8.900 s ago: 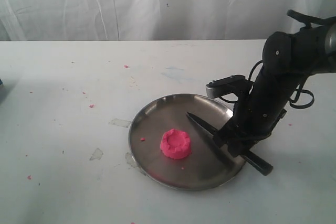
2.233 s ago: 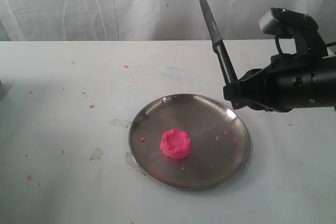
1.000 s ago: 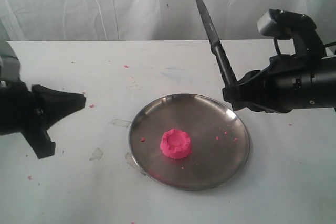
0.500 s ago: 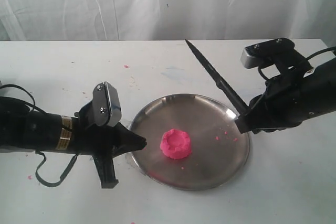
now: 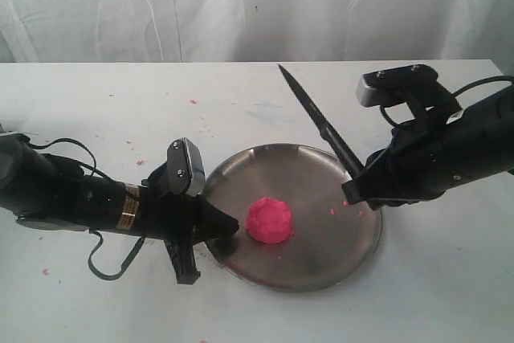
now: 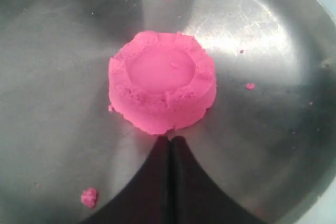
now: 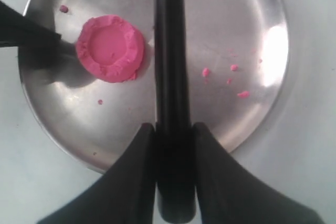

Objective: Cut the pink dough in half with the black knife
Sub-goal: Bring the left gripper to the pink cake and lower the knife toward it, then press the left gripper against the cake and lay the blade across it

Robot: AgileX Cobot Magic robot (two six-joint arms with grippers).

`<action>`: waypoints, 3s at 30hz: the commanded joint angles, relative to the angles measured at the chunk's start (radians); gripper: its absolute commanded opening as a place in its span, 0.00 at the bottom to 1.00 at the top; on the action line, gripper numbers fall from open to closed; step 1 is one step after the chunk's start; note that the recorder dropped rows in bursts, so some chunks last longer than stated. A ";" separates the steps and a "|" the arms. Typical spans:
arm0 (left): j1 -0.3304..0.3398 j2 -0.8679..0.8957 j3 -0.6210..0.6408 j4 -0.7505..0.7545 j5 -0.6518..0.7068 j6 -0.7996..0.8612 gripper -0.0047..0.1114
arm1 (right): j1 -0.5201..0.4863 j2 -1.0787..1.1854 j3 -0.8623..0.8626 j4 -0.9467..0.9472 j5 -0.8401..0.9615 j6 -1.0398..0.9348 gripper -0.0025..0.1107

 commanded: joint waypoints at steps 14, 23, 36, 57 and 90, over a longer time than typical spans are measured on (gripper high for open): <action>-0.083 0.079 -0.137 0.042 0.022 -0.067 0.04 | 0.080 0.002 -0.009 0.004 -0.044 -0.028 0.02; -0.080 0.079 -0.159 0.030 0.067 -0.082 0.04 | 0.080 0.068 -0.009 -0.173 -0.001 0.059 0.02; -0.004 -0.191 -0.155 0.043 0.013 -0.376 0.04 | 0.157 0.060 -0.031 -0.388 0.189 0.297 0.02; -0.004 -0.066 -0.155 0.013 -0.066 -0.328 0.04 | 0.211 0.064 0.101 -0.421 -0.074 0.297 0.02; -0.085 0.115 -0.196 -0.271 -0.235 -0.146 0.04 | 0.211 0.087 0.121 -0.393 -0.036 0.321 0.02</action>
